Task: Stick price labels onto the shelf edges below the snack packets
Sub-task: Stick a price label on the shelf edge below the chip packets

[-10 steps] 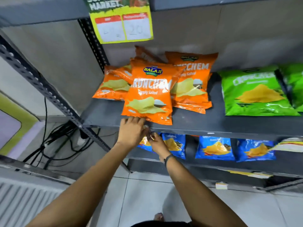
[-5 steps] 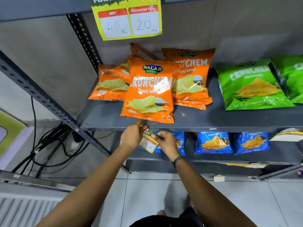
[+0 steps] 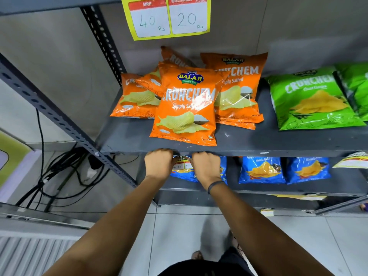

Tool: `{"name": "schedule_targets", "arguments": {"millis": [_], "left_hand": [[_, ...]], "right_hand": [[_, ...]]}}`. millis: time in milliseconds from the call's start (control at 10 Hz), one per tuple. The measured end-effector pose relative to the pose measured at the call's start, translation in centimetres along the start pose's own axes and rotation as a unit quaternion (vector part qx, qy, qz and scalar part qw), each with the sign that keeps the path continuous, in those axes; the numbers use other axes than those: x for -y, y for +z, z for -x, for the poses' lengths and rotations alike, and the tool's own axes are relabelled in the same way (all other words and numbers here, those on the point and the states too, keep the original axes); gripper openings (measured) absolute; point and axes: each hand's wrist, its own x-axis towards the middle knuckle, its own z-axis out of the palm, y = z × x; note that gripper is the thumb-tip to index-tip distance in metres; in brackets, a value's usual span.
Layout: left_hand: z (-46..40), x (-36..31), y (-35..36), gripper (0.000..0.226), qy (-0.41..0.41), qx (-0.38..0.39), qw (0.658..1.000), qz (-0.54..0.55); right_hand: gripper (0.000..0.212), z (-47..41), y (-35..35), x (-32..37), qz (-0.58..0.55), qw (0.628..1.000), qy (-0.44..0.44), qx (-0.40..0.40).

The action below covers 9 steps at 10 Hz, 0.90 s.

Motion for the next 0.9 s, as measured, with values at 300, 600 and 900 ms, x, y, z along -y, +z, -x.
{"name": "schedule_targets", "arguments": {"millis": [300, 600, 900], "left_hand": [[0.3, 0.6, -0.6, 0.016, 0.035, -0.073, 0.996, 0.036], [-0.2, -0.2, -1.9, 0.032, 0.086, -0.099, 0.991, -0.013], [-0.4, -2.9, -2.2, 0.031, 0.072, -0.094, 0.991, -0.068]], "right_hand": [[0.019, 0.1, -0.9, -0.5, -0.021, 0.995, 0.004, -0.094], [0.041, 0.2, -1.8, -0.2, 0.021, 0.996, 0.029, -0.088], [0.025, 1.1, -2.7, -1.9, -0.034, 0.993, -0.001, -0.117]]}}
